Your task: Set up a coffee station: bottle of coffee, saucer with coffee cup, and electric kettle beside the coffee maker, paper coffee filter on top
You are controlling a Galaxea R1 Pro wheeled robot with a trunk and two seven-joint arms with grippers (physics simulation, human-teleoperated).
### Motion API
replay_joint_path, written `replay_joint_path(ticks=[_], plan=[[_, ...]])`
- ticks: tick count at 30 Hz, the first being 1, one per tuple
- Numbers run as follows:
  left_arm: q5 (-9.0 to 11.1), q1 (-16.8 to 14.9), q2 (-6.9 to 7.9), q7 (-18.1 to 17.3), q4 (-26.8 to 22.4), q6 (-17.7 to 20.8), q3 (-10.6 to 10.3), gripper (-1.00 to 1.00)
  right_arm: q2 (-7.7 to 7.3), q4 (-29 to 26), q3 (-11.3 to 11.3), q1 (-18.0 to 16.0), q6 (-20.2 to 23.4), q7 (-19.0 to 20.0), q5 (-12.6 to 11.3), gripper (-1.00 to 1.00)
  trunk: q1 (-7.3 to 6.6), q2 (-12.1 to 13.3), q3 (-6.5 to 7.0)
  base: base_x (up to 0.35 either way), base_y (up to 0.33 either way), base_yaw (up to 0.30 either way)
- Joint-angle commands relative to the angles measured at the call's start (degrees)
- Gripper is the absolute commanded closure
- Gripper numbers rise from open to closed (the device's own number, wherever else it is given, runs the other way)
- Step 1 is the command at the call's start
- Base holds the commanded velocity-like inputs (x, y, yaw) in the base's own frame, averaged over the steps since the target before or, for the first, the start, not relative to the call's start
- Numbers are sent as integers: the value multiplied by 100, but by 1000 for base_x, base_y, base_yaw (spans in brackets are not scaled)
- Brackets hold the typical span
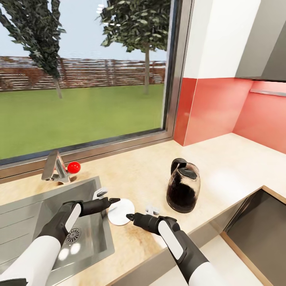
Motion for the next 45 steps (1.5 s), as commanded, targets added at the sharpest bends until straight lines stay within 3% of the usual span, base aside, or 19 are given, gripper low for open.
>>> replay_joint_path(ticks=[1,7,17,43,44,45], plan=[[15,-5,-3,-10,1,22,9,-100,0,-1,4,-3,26,-19,-1,-100,4,-10,-13,0,0,0],[91,-5,-60,-9,1,41,6,-100,0,-1,4,-3,28,-19,-1,-100,4,-10,-13,0,0,0],[101,-5,-293,-3,5,58,-2,-100,0,-1,4,-3,31,-19,-1,-100,4,-10,-13,0,0,0],[99,-5,-495,-2,369,60,-12,-100,0,-1,4,-3,31,-27,-1,-100,4,-10,-13,0,0,0],[96,-5,-494,-2,369,60,-12,-100,0,-1,4,-3,28,-27,-1,100,4,-10,-13,0,0,0],[98,-5,-495,-2,370,60,-12,-100,0,-1,4,-3,30,-27,-1,100,4,-10,-13,0,0,0]])
